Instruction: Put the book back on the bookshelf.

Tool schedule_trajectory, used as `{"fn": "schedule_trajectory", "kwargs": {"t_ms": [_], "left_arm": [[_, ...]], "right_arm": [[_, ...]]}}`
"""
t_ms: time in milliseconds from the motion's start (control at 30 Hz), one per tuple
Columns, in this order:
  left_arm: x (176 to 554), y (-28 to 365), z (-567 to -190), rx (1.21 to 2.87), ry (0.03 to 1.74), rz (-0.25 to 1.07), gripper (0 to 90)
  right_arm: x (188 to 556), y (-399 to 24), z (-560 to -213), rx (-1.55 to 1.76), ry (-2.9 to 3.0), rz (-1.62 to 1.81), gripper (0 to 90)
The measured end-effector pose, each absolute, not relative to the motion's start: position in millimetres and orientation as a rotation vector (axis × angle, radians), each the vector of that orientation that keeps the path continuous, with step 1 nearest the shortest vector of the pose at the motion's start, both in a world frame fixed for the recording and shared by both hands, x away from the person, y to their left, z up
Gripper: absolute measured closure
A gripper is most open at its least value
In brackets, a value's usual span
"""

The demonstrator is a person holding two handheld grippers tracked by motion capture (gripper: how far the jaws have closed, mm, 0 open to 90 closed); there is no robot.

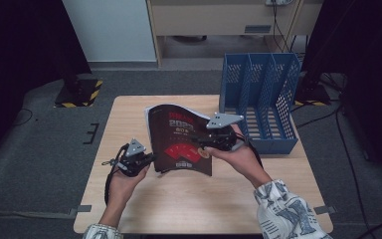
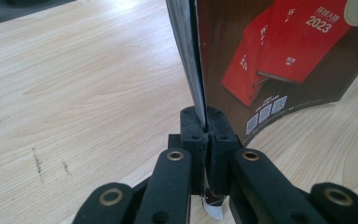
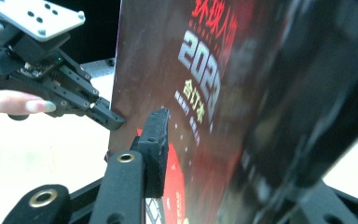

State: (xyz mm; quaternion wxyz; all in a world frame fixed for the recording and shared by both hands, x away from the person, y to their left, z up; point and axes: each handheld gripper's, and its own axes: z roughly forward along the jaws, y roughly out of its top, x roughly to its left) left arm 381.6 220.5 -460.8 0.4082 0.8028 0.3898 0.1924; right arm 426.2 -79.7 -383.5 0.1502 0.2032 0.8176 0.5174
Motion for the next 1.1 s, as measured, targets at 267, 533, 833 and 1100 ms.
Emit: {"fn": "schedule_trajectory", "kwargs": {"t_ms": [267,533,833,1100], "left_arm": [[381,220,-461,2.02,0.975,0.482,87.4],[381,220,-461,2.018,0.967,0.484,87.4],[380,220,-461,2.019,0.965,0.483,87.4],[381,221,-461,2.018,0.961,0.481,87.3]], "right_arm": [[431,-80,-367,0.573,2.333,1.515,71.7],[434,-80,-361,0.559,2.343,1.518,77.7],[436,-79,-359,0.563,2.353,1.546,77.8],[438,-79,-358,0.561,2.361,1.556,78.9]]}}
